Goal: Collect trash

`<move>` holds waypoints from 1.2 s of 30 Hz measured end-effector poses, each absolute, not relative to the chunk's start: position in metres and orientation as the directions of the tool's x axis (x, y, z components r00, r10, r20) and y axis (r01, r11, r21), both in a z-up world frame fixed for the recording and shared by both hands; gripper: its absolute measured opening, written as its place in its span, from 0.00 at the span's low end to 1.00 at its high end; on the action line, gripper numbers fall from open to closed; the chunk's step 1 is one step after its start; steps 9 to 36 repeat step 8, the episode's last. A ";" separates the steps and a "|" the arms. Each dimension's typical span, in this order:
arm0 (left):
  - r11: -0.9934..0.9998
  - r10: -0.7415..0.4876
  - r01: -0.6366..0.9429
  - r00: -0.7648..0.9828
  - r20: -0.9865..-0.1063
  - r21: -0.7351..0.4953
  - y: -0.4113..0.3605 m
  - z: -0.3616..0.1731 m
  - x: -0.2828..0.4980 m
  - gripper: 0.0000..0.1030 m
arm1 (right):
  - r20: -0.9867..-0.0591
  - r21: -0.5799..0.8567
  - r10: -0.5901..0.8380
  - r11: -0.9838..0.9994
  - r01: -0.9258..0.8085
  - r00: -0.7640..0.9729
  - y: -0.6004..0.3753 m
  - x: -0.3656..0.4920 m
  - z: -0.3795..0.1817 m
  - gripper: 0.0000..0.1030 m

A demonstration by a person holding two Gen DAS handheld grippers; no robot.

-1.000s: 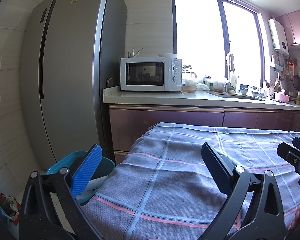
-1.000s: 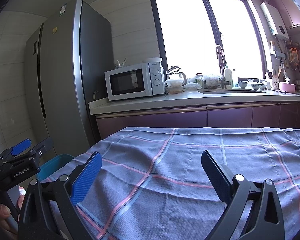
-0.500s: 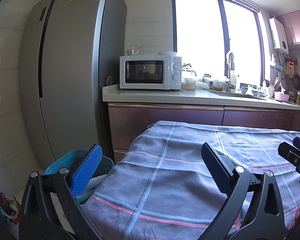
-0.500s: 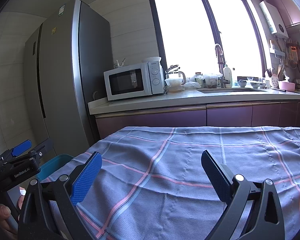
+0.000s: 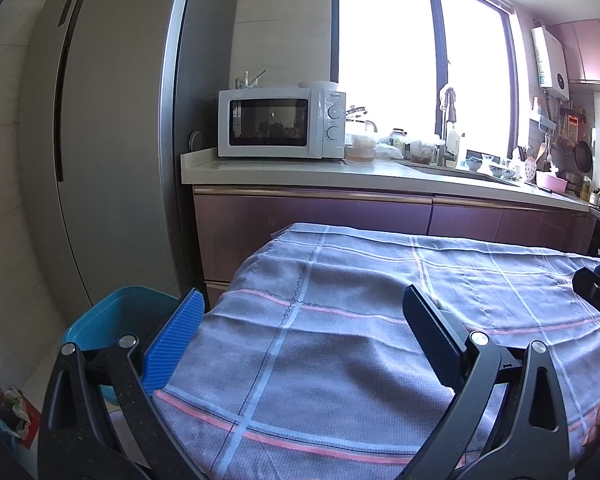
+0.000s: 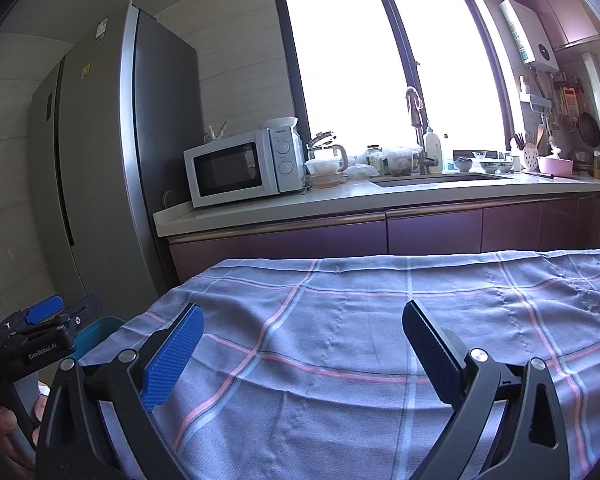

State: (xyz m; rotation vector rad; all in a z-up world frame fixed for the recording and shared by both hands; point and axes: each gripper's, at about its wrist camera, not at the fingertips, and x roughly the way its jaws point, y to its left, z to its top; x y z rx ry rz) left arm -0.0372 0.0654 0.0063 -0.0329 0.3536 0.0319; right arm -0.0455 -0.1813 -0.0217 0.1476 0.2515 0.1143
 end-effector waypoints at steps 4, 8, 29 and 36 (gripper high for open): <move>0.999 -0.021 0.004 0.907 -0.420 -0.044 0.059 0.002 -0.014 0.95 | -0.259 0.141 0.097 0.988 -0.061 0.961 -0.199 -0.043 -0.021 0.93; 0.998 -0.070 0.055 0.833 -0.549 -0.043 0.046 -0.009 0.029 0.95 | -0.349 0.116 0.026 0.993 0.016 0.937 -0.233 -0.027 -0.024 0.93; 0.998 -0.070 0.055 0.833 -0.549 -0.043 0.046 -0.009 0.029 0.95 | -0.349 0.116 0.026 0.993 0.016 0.937 -0.233 -0.027 -0.024 0.93; 0.998 -0.070 0.055 0.833 -0.549 -0.043 0.046 -0.009 0.029 0.95 | -0.349 0.116 0.026 0.993 0.016 0.937 -0.233 -0.027 -0.024 0.93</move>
